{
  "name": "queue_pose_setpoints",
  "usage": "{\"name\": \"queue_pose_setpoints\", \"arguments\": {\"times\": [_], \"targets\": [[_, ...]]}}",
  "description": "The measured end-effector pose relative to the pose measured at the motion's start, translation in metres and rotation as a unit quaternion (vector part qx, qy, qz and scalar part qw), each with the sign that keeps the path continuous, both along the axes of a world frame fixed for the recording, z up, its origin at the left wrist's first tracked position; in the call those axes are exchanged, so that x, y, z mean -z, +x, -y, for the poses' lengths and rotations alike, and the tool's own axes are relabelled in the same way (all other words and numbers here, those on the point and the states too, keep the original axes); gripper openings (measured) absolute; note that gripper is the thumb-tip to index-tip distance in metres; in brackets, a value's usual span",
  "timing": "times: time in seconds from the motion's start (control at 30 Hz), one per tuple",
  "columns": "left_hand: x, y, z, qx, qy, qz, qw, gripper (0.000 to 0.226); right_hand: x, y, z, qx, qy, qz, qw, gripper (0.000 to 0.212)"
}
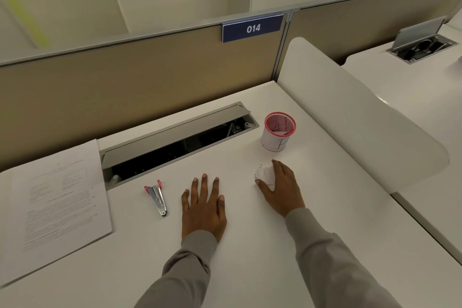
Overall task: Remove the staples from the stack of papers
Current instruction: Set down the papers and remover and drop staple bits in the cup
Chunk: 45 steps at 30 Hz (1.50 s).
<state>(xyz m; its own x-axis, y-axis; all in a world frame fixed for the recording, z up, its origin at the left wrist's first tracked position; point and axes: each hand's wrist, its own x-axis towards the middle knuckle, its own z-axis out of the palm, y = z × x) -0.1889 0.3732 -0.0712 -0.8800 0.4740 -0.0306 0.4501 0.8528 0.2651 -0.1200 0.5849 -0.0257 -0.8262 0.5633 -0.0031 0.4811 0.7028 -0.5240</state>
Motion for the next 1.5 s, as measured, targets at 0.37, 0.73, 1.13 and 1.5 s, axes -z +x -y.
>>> {"name": "queue_pose_setpoints", "arguments": {"times": [0.37,0.73,1.13,1.5], "targets": [[0.000,0.000,0.001,0.000,0.001,0.002,1.000,0.062,-0.012,-0.029,0.000,0.028,-0.054,0.100,0.993,0.060],[0.001,0.000,0.000,-0.003,0.003,-0.002,1.000,0.060,-0.012,-0.027,-0.011,0.070,-0.107,0.051,0.990,0.044],[0.001,0.000,0.000,-0.002,-0.001,-0.005,1.000,0.059,-0.014,-0.021,-0.019,0.107,-0.187,-0.015,0.976,0.007],[0.001,0.000,0.000,-0.002,0.000,-0.003,1.000,0.060,-0.096,-0.047,-0.059,0.188,-0.200,-0.305,0.912,0.019]]}}
